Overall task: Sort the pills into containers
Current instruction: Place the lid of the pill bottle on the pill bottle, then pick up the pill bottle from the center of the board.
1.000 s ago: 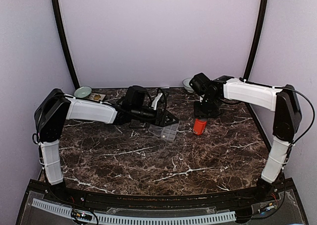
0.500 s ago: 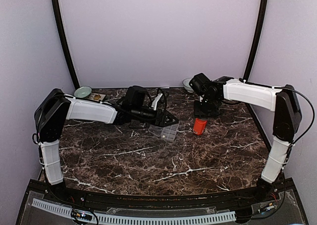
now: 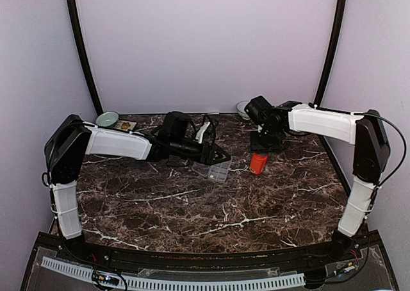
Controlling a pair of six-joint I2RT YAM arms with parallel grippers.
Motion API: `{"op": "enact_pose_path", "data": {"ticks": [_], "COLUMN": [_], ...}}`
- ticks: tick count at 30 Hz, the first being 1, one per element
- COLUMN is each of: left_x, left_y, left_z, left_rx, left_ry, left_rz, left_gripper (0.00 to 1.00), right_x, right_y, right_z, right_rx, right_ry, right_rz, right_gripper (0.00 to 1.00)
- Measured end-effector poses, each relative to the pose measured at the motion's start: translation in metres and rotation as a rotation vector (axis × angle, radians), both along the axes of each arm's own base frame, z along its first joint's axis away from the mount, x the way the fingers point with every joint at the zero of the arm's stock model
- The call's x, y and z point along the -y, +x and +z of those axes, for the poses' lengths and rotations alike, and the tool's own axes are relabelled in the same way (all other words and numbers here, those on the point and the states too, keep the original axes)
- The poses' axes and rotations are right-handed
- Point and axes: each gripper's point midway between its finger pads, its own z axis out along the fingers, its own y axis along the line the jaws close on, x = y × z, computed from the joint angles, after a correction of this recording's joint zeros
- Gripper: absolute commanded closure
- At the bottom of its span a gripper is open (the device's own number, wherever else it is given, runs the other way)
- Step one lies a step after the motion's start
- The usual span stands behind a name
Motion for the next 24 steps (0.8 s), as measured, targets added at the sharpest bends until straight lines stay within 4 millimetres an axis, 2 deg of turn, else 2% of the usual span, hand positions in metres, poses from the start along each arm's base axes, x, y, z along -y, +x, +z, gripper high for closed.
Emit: {"op": "enact_pose_path", "data": {"ticks": [14,24], "left_x": [0.000,0.000], "left_y": [0.001,0.001], "left_z": [0.000,0.000], "left_rx": [0.002,0.002], "left_ry": [0.002,0.002], "left_rz": [0.005,0.006], "left_gripper": [0.38,0.38], "right_x": [0.002,0.002], "right_y": [-0.002,-0.002], "right_z": [-0.009,-0.015], "right_rx": [-0.002,-0.001], "right_ry": [-0.011,-0.007], "right_rz": [0.003,0.006], "right_gripper": [0.45,0.38]}}
